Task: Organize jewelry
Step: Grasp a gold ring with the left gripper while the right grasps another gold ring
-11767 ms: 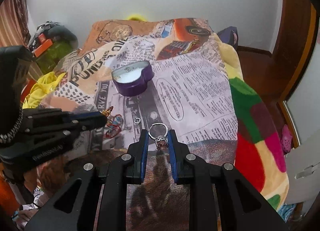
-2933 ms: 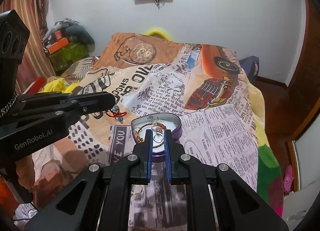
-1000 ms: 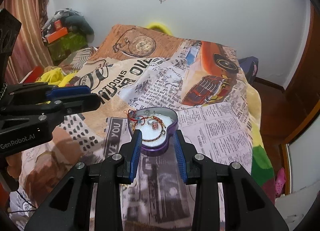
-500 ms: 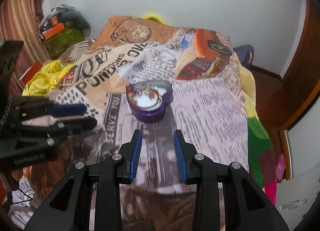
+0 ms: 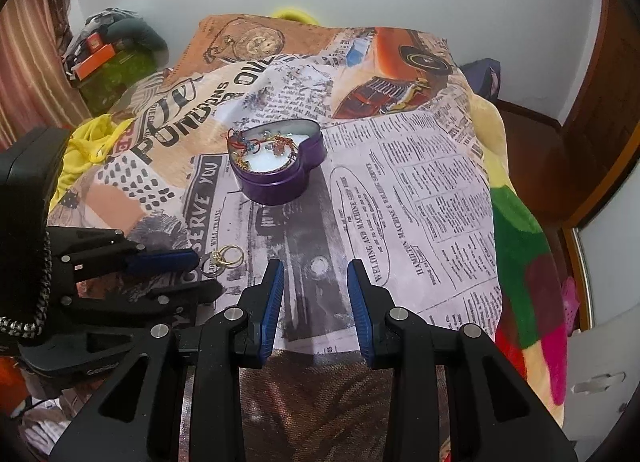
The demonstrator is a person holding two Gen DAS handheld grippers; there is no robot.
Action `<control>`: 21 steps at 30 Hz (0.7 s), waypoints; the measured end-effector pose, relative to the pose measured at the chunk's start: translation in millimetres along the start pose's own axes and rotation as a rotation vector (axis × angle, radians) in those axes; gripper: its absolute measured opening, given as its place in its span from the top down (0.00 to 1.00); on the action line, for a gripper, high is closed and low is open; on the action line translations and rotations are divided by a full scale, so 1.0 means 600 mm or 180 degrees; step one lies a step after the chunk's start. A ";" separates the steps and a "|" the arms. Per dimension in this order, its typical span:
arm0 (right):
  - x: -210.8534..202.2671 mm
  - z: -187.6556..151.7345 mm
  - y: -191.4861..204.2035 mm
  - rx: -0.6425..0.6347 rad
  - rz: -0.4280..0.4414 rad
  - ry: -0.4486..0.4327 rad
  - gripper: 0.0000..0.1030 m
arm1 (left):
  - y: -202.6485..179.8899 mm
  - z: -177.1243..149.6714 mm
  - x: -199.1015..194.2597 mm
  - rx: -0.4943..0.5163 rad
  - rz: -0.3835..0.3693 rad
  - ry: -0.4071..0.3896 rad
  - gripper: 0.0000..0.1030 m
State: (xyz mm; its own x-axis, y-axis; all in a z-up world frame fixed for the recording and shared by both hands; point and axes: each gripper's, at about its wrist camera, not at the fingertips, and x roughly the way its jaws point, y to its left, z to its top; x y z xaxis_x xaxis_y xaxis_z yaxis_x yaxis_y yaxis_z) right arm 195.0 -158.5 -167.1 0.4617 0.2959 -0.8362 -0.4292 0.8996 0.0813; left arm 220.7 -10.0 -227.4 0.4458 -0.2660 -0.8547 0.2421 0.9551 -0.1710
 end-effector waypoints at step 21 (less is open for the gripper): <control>0.026 0.005 0.062 -0.0119 0.0247 0.0113 0.71 | 0.060 -0.022 -0.108 -0.0202 0.0205 -0.0417 0.82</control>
State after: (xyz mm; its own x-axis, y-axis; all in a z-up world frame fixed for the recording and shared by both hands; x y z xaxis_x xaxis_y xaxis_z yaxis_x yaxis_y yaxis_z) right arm 188.7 -119.5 -175.7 0.3984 0.3521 -0.8470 -0.4915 0.8615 0.1270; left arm 188.9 43.2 -184.6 0.5684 -0.2147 -0.7943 0.1561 0.9760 -0.1521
